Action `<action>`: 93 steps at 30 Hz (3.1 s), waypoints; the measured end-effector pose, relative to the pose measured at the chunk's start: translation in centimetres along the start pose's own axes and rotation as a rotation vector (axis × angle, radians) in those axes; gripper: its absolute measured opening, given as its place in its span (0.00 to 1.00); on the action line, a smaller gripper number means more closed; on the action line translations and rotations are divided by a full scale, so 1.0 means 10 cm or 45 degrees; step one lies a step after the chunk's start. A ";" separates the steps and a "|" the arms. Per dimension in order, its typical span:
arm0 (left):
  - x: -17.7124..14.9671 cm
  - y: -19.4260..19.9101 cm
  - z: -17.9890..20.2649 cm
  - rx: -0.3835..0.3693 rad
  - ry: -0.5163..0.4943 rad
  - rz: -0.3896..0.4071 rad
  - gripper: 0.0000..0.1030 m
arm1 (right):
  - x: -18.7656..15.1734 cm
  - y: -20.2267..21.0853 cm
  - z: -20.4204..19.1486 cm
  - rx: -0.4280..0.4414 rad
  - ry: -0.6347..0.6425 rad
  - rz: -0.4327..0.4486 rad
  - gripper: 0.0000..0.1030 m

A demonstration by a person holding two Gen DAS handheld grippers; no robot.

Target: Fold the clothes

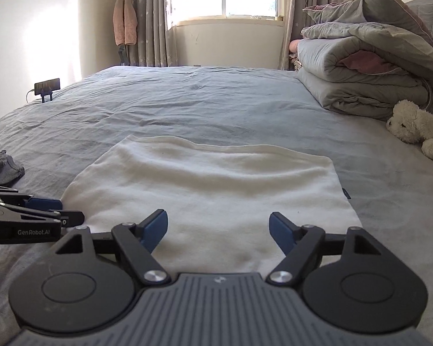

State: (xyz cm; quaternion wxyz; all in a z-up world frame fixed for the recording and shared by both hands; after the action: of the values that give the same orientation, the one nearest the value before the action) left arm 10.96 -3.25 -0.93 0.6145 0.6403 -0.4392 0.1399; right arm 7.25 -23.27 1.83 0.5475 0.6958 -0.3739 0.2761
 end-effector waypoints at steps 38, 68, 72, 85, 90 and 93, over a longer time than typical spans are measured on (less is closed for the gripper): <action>0.04 0.07 0.67 -0.175 -0.173 0.197 0.62 | -0.10 -0.05 -0.03 -0.032 0.007 0.059 0.28; 0.09 -0.03 -0.10 -0.229 0.046 0.026 0.64 | -0.21 -0.19 -0.09 0.032 0.058 -0.067 0.28; 0.08 -0.02 0.01 -0.160 -0.053 0.016 0.64 | -0.22 -0.19 -0.12 0.019 0.079 -0.060 0.28; 0.05 -0.01 -0.16 -0.222 0.090 -0.023 0.61 | -0.25 -0.20 -0.24 -0.062 0.199 -0.024 0.28; 0.04 0.05 -0.27 -0.038 0.048 -0.041 0.65 | -0.26 -0.21 -0.25 -0.072 0.205 -0.022 0.28; -0.01 -0.02 -0.40 -0.049 0.128 -0.086 0.65 | -0.27 -0.21 -0.26 -0.080 0.213 -0.017 0.28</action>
State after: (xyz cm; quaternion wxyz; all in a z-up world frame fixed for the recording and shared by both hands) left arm 12.50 0.45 -0.30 0.6522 0.6350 -0.3885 0.1427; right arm 7.49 -19.90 -0.79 0.6002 0.6554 -0.3306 0.3176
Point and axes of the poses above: each gripper's, at about its wrist camera, not at the fingertips, and y roughly against the way its jaws point, z to its right, x to its top, the point moved 5 cm from there along -y, roughly the way its jaws point, and after that the axes turned 15 degrees about -y, right-handed, at the moved point
